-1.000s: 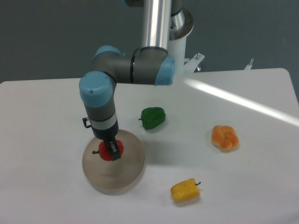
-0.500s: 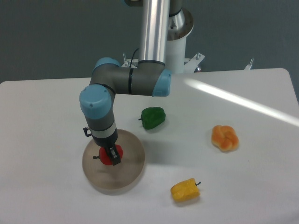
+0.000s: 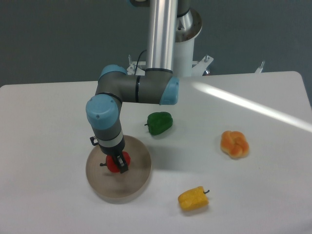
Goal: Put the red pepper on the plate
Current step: 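Hold the red pepper on the plate and open the gripper, then lift the open gripper up and away from the plate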
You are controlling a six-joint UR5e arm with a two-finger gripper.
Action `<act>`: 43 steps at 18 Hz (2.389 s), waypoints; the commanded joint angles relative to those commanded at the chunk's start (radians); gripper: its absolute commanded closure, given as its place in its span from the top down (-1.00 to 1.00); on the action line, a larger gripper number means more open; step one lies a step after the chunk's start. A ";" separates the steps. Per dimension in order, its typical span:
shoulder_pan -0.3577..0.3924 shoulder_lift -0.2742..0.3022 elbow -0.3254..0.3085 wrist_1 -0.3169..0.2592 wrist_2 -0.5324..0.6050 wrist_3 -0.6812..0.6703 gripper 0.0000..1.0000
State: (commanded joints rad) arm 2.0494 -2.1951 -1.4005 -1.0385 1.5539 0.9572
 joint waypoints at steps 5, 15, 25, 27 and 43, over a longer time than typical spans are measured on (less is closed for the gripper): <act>0.000 -0.005 0.002 0.000 -0.002 -0.017 -0.23; 0.002 -0.009 0.002 0.000 0.000 -0.015 -0.17; 0.002 -0.009 0.000 0.000 0.000 -0.017 0.04; 0.002 -0.008 0.000 0.000 0.000 -0.015 0.40; 0.084 0.074 -0.012 -0.018 0.002 0.029 1.00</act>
State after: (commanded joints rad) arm 2.1337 -2.1215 -1.4128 -1.0569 1.5554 0.9862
